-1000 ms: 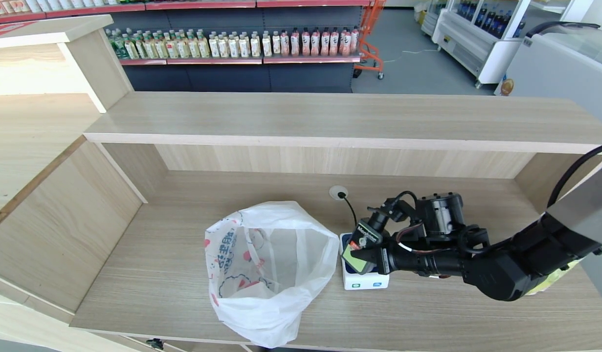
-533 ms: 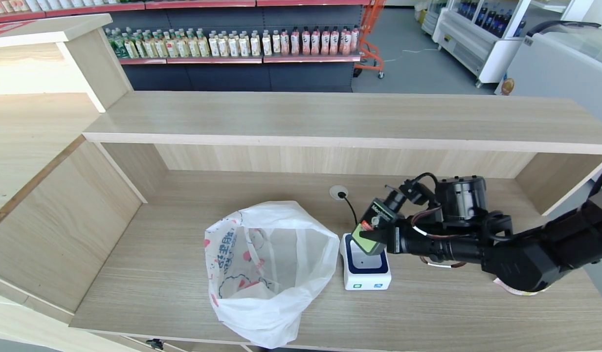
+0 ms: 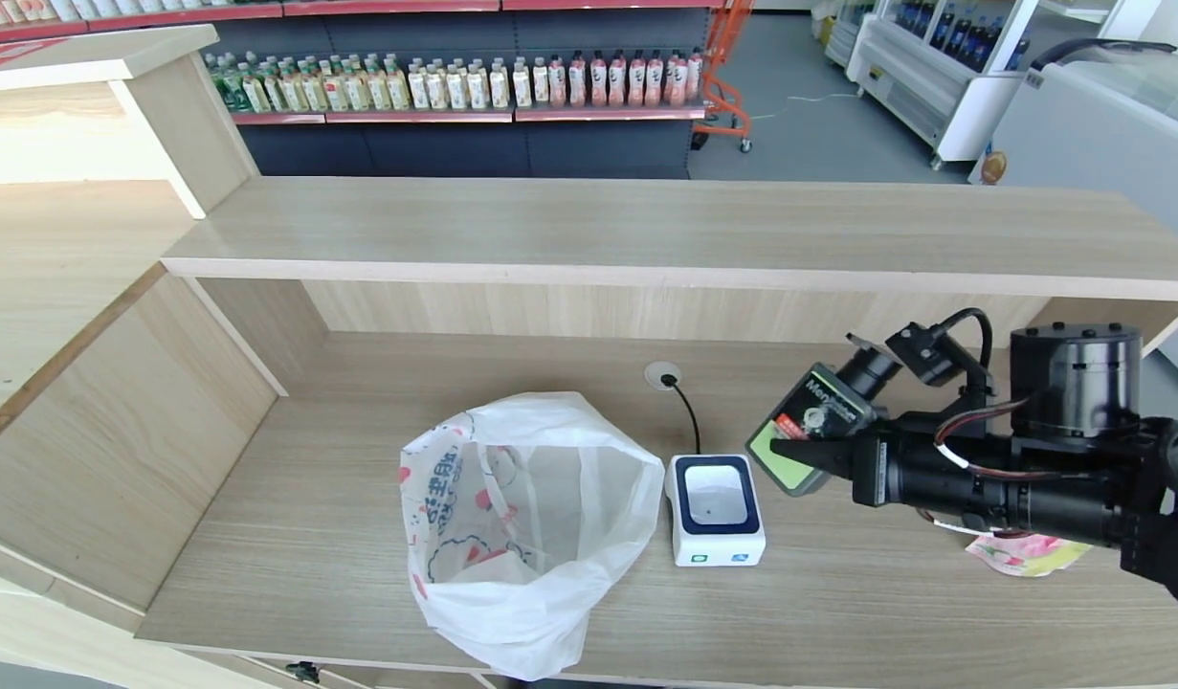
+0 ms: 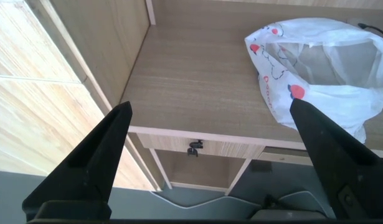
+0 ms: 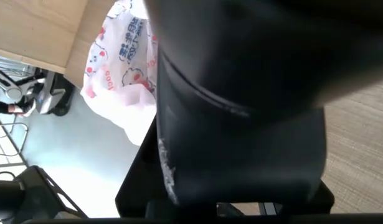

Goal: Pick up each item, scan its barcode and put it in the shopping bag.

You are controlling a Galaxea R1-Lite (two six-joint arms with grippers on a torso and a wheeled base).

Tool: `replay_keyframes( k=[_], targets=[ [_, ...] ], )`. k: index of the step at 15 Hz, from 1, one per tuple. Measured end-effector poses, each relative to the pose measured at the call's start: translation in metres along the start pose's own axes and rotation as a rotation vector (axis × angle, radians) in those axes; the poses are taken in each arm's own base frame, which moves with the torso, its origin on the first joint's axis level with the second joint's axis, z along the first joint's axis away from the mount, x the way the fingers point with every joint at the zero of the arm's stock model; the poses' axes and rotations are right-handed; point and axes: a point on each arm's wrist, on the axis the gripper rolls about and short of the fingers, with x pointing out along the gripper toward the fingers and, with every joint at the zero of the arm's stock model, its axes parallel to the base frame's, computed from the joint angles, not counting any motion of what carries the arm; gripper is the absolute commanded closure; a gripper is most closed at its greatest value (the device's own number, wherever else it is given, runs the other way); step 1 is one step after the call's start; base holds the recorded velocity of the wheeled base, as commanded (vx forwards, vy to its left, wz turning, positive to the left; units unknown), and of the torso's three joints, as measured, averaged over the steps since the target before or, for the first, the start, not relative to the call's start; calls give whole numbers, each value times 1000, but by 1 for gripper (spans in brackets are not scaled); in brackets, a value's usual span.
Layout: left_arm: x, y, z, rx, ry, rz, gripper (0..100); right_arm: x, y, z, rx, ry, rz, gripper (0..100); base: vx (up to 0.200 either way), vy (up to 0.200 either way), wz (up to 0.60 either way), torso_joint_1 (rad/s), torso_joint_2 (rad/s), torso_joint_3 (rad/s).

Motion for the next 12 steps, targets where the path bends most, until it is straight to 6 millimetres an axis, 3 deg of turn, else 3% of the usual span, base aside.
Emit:
replay_keyframes(
  k=[3, 7, 12],
  targets=[
    [0, 0, 0, 1, 0, 0, 0, -10, 5, 2, -46, -21, 4, 100, -200, 0, 0, -6, 1, 2],
    [0, 0, 0, 1, 0, 0, 0, -14, 1, 1, -89, -20, -14, 100, 0, 0, 0, 0, 0, 0],
    [0, 0, 0, 1, 0, 0, 0, 2, -1, 11, -92, -25, 27, 100, 0, 200, 0, 6, 4, 4]
  ],
)
